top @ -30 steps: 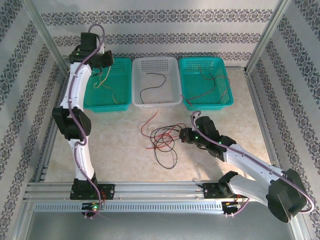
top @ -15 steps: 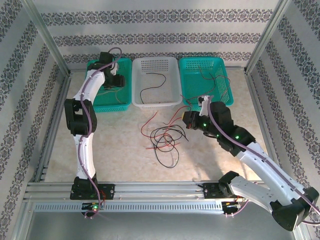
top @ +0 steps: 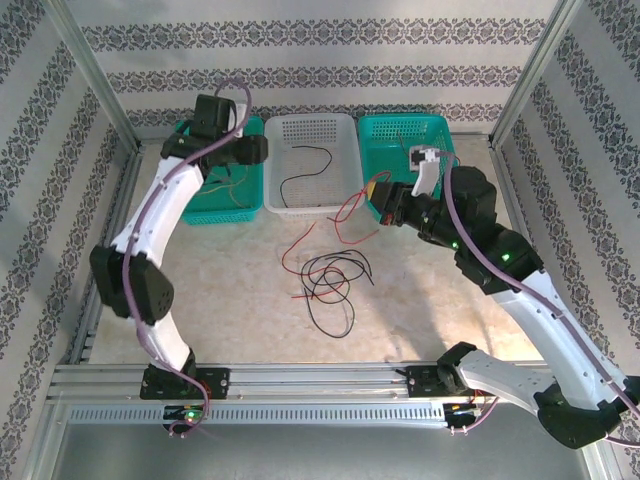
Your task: Untangle the cables
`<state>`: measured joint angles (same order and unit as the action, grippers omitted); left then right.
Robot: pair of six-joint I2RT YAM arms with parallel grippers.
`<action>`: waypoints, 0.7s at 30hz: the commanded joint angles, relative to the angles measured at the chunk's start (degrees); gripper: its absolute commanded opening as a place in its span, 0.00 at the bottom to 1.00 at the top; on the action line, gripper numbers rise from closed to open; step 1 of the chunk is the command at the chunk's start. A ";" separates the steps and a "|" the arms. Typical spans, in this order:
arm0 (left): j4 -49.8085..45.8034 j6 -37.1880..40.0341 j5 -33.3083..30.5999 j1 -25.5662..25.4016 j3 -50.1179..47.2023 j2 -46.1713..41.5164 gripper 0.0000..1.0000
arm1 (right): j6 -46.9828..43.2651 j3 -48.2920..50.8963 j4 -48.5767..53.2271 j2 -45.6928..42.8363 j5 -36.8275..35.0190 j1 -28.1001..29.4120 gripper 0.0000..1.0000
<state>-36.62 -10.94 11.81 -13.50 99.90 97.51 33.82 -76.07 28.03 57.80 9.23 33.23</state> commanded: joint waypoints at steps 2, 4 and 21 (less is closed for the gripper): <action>16.49 -6.29 8.72 -5.84 -15.80 -10.68 0.60 | -2.79 -5.45 0.86 1.11 -1.70 0.21 0.00; 21.95 -8.09 10.41 -9.16 -22.41 -15.84 0.61 | -2.80 -5.60 0.71 0.98 -2.35 0.18 0.00; 17.74 -8.44 4.39 -27.64 -35.24 -22.54 0.62 | -0.78 -7.76 7.01 1.03 -5.65 -11.26 0.00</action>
<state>-18.87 -18.48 19.79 -40.97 65.14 75.94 32.80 -80.42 33.21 58.52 4.25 24.64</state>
